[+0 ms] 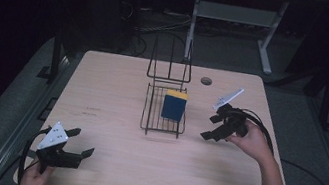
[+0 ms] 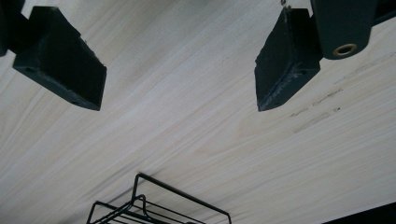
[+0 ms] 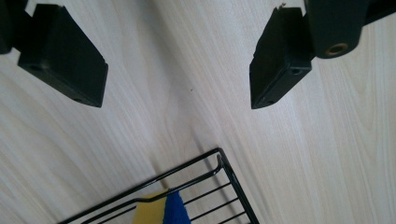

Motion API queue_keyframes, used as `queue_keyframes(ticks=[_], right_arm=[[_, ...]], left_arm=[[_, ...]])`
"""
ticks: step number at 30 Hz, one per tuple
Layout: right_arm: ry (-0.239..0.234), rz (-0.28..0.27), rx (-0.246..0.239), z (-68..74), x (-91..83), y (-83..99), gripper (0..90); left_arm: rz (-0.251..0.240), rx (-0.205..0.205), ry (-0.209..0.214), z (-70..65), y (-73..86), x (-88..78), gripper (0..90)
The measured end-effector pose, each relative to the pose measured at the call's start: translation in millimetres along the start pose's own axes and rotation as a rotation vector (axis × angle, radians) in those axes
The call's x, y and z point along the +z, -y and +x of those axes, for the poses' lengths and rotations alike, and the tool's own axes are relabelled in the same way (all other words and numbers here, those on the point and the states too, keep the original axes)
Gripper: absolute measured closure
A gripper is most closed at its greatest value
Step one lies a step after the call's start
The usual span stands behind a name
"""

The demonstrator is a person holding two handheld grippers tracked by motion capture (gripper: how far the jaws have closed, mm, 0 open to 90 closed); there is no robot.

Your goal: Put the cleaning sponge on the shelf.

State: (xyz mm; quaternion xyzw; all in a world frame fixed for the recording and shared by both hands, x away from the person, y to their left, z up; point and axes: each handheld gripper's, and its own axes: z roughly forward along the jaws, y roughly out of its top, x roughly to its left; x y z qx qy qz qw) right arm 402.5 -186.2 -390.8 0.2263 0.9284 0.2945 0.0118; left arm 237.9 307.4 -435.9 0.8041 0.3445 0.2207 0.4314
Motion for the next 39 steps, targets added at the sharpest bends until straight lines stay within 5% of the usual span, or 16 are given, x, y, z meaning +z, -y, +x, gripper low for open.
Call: queue_keyframes(ticks=[39], right_arm=[[0.023,-0.018,0.027,27.9,-7.6,56.7,18.8]], left_arm=[[0.003,0.004,0.002,-1.0,-0.3,1.3,16.2]])
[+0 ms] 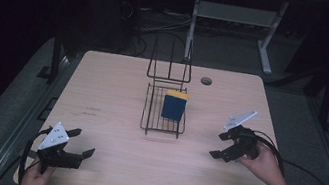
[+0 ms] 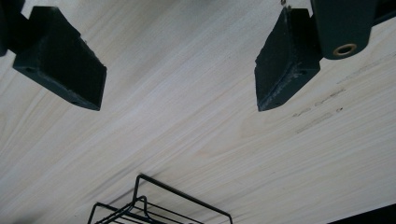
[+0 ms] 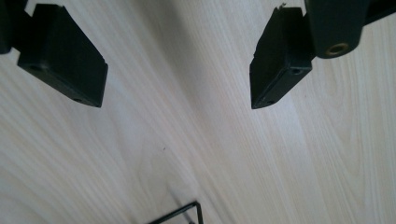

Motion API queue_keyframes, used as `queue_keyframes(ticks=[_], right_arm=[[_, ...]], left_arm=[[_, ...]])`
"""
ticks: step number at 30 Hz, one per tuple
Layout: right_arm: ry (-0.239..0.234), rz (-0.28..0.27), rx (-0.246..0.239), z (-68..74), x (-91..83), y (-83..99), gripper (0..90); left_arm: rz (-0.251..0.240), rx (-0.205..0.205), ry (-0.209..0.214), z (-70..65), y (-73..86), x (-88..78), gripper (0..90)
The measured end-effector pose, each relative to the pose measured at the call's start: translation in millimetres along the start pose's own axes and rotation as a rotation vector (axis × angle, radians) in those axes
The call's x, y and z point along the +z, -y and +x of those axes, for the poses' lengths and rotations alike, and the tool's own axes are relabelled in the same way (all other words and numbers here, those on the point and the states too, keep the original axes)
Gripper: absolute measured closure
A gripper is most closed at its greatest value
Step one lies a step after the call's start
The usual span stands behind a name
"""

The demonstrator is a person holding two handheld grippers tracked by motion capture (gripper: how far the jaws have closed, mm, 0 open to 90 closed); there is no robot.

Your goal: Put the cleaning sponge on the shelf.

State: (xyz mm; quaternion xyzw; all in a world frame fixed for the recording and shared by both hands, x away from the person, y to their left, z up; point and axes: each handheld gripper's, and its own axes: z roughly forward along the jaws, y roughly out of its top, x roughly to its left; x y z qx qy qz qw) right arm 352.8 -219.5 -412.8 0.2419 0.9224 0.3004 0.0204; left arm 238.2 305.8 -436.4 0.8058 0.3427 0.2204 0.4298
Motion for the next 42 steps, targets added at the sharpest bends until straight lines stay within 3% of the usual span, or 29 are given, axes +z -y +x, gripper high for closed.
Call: queue_keyframes(ticks=[42], right_arm=[[0.007,-0.023,0.031,30.9,-4.1,53.9,19.3]], left_arm=[[0.000,-0.002,0.002,-2.0,-0.9,1.6,16.2]])
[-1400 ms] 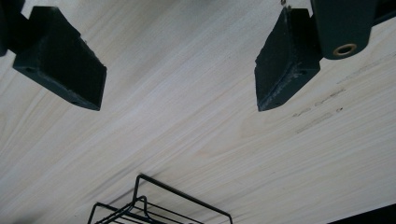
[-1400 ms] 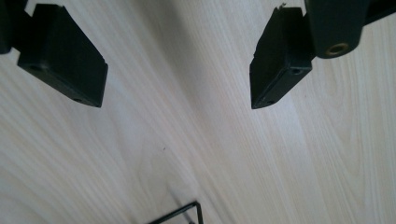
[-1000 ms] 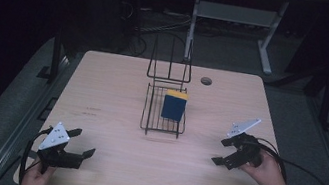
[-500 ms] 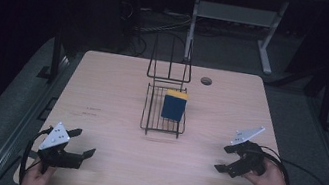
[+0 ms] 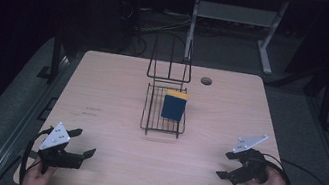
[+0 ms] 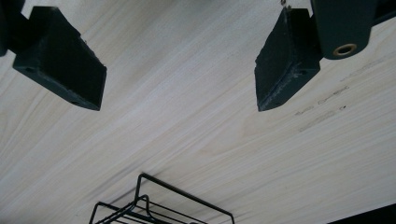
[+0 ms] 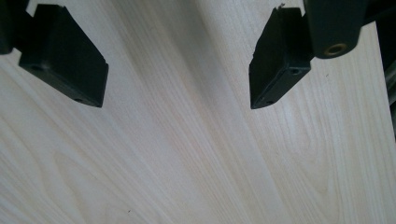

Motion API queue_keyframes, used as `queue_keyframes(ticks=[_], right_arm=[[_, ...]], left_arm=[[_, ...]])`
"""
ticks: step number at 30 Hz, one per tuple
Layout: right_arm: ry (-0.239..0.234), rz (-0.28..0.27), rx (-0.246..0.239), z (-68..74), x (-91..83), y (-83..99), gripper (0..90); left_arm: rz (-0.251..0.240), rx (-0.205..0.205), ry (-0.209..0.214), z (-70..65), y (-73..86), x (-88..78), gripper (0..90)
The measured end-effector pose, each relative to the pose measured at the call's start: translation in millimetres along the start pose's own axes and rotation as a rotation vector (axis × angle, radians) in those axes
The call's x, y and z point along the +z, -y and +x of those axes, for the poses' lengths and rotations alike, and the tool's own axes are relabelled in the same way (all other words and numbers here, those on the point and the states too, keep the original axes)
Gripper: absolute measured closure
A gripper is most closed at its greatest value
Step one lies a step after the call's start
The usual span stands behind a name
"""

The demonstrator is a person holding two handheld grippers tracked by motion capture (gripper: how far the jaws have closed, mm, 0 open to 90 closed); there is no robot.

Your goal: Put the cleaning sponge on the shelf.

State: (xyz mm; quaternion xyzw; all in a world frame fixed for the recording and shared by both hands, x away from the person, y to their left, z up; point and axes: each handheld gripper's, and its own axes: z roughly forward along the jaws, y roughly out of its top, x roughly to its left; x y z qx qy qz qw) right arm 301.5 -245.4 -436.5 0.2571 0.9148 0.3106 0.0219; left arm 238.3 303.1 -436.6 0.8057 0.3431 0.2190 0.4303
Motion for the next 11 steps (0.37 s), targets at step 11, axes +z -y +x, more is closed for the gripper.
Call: queue_keyframes(ticks=[11], right_arm=[[0.009,-0.028,0.015,8.3,-1.1,11.3,19.4]], left_arm=[[0.000,0.005,0.000,0.5,-0.3,0.3,16.2]])
